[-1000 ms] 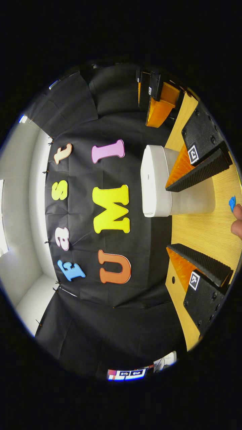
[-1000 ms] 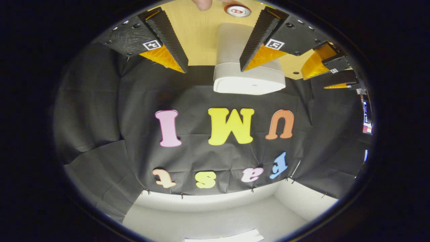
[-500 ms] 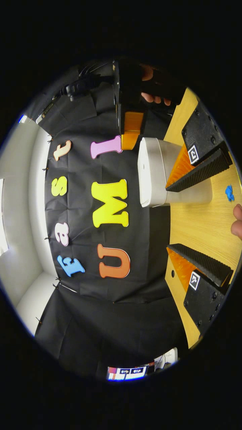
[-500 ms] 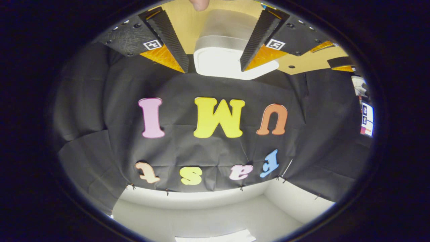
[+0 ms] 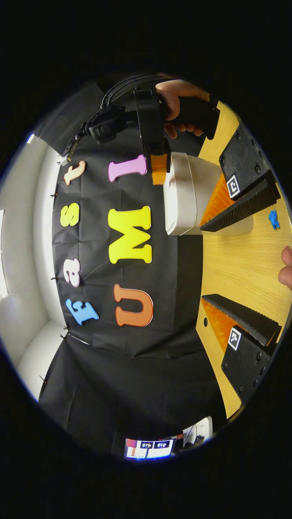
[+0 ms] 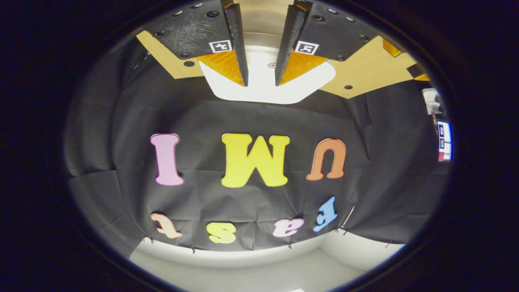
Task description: Press the lid of the desktop garbage bin to open it, pick up the crumpled paper on the desktop and throw it into the bin, then pick up the pop can on the desktop and drop it into the bin, and finally close the garbage bin lid.
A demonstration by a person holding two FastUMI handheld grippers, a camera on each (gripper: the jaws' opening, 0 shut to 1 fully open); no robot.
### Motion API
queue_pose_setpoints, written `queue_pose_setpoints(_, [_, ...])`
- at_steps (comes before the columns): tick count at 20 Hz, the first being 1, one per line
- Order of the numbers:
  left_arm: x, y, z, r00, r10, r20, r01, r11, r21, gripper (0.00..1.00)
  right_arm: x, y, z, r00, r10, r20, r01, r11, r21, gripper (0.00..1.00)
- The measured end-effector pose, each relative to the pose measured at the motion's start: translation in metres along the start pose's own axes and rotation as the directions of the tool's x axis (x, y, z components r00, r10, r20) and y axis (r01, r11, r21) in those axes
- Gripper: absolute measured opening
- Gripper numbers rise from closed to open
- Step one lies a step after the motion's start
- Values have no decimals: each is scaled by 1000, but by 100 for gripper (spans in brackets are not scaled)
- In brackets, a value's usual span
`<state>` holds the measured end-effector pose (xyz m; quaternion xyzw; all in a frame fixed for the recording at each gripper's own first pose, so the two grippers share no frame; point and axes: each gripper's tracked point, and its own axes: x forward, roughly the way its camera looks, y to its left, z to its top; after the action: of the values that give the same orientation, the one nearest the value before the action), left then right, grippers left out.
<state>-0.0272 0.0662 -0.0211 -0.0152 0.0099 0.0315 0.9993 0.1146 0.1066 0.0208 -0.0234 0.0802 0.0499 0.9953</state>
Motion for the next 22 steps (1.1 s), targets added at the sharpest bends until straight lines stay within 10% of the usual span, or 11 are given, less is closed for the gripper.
queue_pose_setpoints(5, [4, 3, -3, 1000, -8, -7, 8, 1000, -8, 99, 7, -2, 2, 1000, -23, -2, 23, 999, 35, 1])
queue_pose_setpoints(18, [8, -4, -15, 999, -17, -32, 15, 999, -49, 99, 19, 12, -27, 994, 51, -96, -55, 998, -40, 1])
queue_pose_setpoints(22, [9, -8, -14, 999, -19, -33, 18, 999, -40, 99, 9, 0, -11, 999, -26, -29, 25, 999, -31, 1])
